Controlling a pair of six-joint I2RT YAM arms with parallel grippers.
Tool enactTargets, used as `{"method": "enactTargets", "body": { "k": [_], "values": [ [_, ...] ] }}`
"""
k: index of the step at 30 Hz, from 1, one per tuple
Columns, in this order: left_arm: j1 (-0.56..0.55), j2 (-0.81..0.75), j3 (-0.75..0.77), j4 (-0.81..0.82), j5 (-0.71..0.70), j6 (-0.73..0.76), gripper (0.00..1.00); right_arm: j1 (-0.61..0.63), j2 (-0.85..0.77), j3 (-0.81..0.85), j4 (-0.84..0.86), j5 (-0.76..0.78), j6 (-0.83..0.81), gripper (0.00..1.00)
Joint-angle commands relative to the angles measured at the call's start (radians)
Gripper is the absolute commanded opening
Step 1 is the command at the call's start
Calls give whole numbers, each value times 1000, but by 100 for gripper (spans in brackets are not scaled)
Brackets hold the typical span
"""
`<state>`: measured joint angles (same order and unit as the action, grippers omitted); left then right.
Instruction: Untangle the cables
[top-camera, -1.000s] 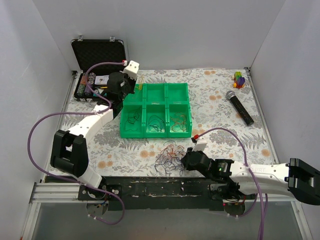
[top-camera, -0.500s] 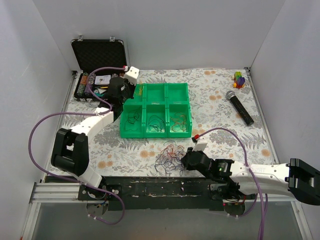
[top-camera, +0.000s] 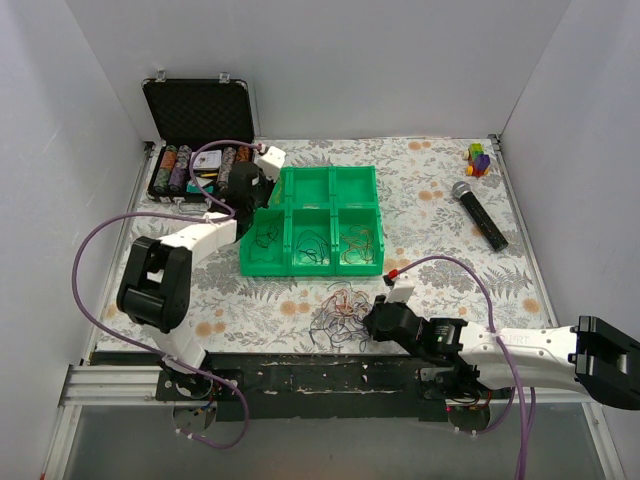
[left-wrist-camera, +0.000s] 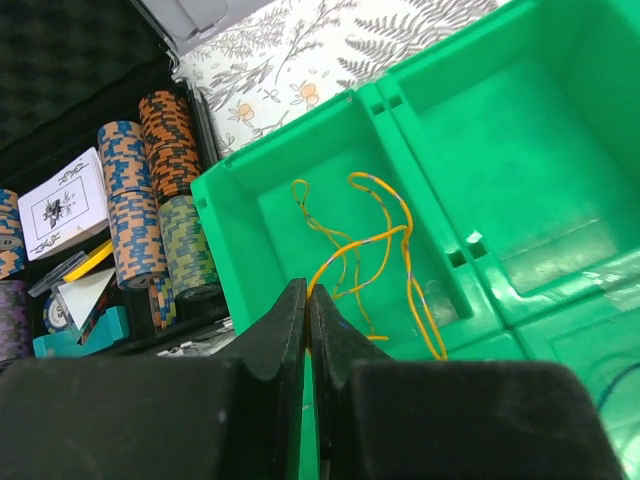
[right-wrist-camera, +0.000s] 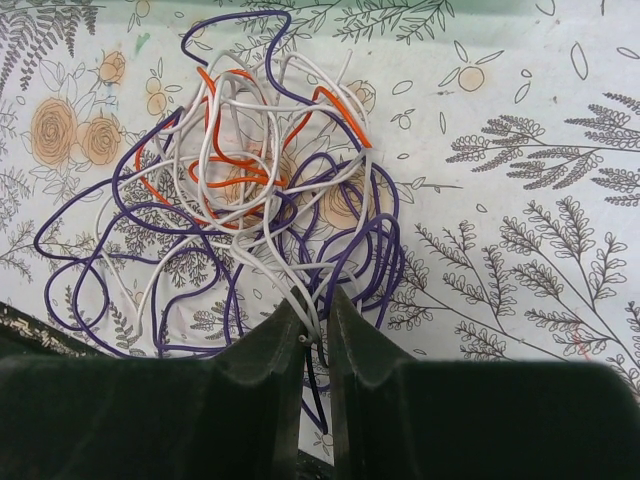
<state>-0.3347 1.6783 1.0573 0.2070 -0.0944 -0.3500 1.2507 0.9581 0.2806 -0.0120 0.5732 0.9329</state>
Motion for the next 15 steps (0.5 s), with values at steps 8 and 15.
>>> {"method": "enactTargets", "body": {
  "k": [8, 15],
  "values": [
    [8, 118, 119, 22, -80, 83, 0, 6, 33, 48, 1, 24, 4, 21],
    [10, 152, 144, 42, -93, 88, 0, 6, 42, 49, 3, 16, 7, 21]
  ]
}}
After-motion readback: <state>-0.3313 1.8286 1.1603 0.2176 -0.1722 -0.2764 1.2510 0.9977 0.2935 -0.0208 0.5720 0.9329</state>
